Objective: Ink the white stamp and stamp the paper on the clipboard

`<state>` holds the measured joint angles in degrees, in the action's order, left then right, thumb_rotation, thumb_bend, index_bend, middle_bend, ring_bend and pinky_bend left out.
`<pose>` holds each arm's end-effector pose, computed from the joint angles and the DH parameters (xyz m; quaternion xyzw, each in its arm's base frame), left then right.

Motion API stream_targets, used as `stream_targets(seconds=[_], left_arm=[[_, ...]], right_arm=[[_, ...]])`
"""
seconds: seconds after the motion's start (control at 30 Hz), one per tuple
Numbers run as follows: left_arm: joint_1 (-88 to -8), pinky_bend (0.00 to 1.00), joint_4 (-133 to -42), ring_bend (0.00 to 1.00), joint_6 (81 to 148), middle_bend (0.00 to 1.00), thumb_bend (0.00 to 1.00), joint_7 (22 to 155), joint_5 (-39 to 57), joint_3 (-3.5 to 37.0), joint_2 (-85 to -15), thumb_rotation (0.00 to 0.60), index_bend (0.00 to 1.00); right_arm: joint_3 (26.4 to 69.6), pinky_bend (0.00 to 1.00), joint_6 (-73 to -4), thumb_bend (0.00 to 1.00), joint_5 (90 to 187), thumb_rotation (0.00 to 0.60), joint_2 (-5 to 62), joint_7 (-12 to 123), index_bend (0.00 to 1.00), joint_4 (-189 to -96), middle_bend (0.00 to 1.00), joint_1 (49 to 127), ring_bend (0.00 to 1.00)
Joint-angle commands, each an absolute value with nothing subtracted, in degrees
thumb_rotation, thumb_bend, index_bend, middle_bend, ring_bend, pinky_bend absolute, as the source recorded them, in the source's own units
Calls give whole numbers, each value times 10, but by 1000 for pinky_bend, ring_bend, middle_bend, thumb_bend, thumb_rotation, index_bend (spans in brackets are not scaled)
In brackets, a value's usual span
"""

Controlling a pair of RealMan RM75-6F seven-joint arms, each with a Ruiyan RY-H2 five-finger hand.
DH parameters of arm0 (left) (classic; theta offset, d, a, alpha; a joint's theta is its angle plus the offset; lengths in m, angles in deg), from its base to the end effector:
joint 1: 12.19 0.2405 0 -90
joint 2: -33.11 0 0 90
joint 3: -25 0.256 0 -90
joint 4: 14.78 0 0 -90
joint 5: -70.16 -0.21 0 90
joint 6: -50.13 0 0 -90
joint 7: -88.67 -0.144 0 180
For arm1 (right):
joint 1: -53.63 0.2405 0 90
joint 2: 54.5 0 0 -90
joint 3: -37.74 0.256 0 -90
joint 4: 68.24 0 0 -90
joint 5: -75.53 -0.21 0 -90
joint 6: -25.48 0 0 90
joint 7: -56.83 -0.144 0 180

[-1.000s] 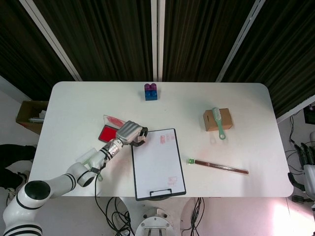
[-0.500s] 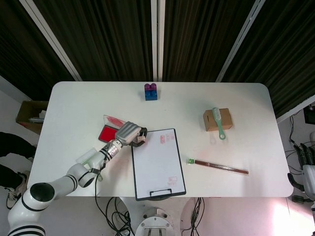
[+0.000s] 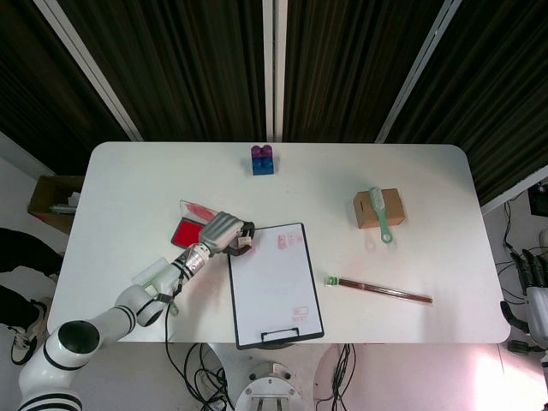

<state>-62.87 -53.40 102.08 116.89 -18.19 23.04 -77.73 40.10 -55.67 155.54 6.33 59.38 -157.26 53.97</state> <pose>-0.1580 0.3816 -0.1025 -0.7663 -0.3997 -0.4122 0.2882 -0.3577 -0.1517 0.1821 0.5835 -0.4067 0.2784 0.6454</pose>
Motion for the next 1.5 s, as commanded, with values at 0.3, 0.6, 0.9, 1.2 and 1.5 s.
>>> stream_targets(seconds=[0.3,0.6,0.9,1.2,1.5], left_arm=[[-628,980,-645,1000,1053,715,531,1178,-171,203,-709,600,700],[-590,982,-867,1000,1067,715,529,1096,-137,194,-568,600,698],[-491,982,-906,1000,1163,714,528,1062,-165,261,-521,600,696],[-422,982,-807,1000,1227,707,528,1122,-204,307,-562,600,688],[-402,982,-746,1000,1235,705,521,1142,-227,316,-614,600,684]], right_arm=[[402,0,-567,255,1560,600,61,578,0,-1570,0,535,0],[400,0,-559,256,1567,600,72,564,0,-1554,0,539,0],[399,0,-556,257,1571,600,74,567,0,-1551,0,543,0],[395,0,-548,260,1576,600,80,588,0,-1560,0,549,0],[396,0,-547,262,1573,600,78,601,0,-1571,0,551,0]])
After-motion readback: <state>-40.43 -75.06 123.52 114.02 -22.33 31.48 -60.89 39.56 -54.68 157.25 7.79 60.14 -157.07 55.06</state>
